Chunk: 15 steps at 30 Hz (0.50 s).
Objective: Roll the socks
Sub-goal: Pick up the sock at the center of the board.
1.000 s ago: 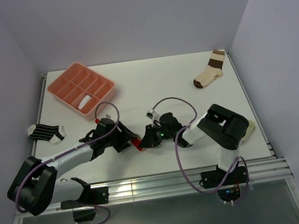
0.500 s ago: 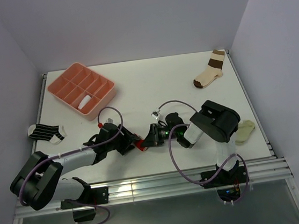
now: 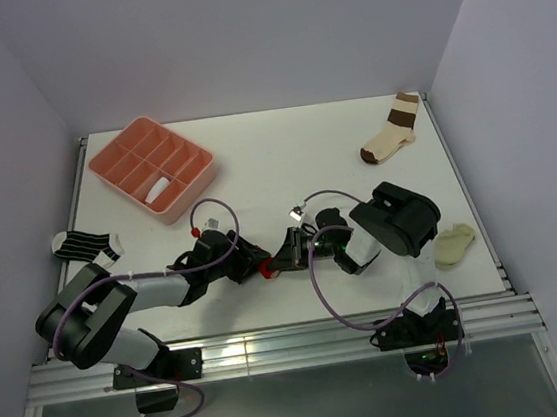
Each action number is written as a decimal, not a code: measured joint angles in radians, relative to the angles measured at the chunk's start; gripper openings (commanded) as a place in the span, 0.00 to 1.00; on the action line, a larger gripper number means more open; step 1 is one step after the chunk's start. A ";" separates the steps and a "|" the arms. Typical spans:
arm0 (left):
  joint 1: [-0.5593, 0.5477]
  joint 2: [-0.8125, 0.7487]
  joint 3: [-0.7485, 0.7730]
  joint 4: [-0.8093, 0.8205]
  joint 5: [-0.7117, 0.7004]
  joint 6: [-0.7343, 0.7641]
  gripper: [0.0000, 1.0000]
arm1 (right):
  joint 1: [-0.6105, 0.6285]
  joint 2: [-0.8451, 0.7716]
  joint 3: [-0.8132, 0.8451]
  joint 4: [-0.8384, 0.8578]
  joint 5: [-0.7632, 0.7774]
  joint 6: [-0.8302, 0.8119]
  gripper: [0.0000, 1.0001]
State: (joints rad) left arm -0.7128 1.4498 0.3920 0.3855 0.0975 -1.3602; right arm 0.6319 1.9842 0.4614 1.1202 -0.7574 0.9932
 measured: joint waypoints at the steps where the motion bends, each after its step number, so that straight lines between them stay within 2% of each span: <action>1: -0.002 0.010 0.000 0.012 -0.004 -0.007 0.54 | -0.003 0.003 -0.002 0.006 -0.002 0.007 0.00; 3: -0.006 0.029 0.000 0.034 -0.010 -0.018 0.52 | -0.009 0.004 -0.004 0.010 -0.004 0.013 0.00; 6: -0.012 0.050 0.001 0.057 -0.019 -0.028 0.41 | -0.014 0.004 -0.005 0.006 -0.006 0.014 0.04; 9: -0.014 0.069 0.005 0.071 -0.023 -0.039 0.29 | -0.017 0.001 -0.005 -0.002 -0.006 0.013 0.19; 10: -0.014 0.075 0.010 0.069 -0.024 -0.040 0.18 | -0.017 -0.003 -0.005 -0.009 -0.005 0.012 0.28; 14: -0.019 0.089 0.044 0.047 -0.027 -0.039 0.01 | -0.019 -0.059 -0.004 -0.094 0.015 -0.018 0.43; 15: -0.022 0.090 0.056 0.032 -0.032 -0.037 0.00 | -0.019 -0.086 -0.004 -0.135 0.027 -0.034 0.44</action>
State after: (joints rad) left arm -0.7349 1.5398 0.4477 0.4179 0.0650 -1.3972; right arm 0.6132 1.8980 0.4576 0.9855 -0.7307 0.9588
